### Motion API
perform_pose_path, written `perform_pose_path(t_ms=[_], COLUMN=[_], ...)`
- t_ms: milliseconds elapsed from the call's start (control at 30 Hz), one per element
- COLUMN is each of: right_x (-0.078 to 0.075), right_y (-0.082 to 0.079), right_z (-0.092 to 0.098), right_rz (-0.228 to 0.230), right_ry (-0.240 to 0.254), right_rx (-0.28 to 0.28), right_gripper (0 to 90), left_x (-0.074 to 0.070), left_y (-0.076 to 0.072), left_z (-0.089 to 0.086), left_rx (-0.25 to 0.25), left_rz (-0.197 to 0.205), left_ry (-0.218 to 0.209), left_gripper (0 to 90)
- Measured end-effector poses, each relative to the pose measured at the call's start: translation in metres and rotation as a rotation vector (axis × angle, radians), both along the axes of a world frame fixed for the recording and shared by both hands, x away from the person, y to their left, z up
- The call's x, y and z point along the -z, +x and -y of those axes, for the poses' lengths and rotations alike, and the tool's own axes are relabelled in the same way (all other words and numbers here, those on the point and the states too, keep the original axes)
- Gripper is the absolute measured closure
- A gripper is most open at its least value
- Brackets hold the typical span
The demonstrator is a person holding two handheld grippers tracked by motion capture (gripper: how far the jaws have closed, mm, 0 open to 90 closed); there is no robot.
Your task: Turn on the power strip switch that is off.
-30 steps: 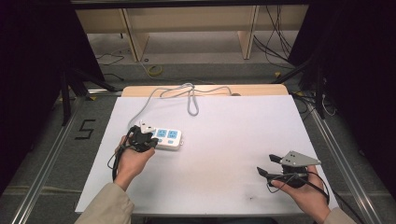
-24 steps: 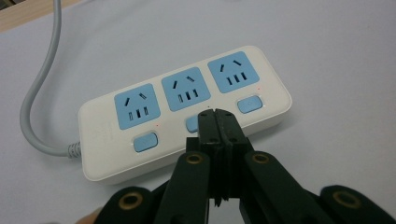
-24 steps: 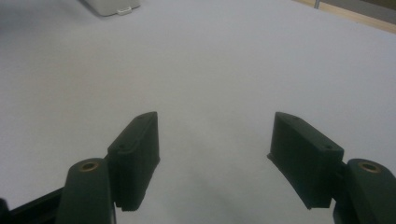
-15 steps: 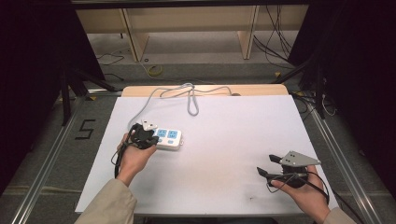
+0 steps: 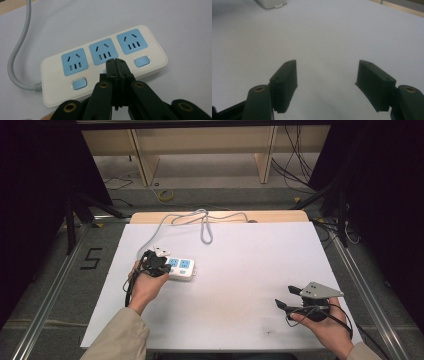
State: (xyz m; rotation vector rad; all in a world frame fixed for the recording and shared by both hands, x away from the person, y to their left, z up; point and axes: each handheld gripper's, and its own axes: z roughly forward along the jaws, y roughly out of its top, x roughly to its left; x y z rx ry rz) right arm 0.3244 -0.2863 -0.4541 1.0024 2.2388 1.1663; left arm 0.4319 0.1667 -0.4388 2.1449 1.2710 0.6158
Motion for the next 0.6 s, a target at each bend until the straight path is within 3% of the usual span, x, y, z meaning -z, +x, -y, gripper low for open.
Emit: perform_pose_path(t_ms=[600], right_x=[0.0], right_y=[0.0], right_z=[0.0], right_rz=[-0.001], right_ry=[0.0], right_rx=[-0.002], right_gripper=[33.1], left_x=[0.005], left_y=[0.014], left_z=[0.003], left_rx=[-0.014], left_rz=[-0.027], left_ry=[0.013], left_gripper=[89.8])
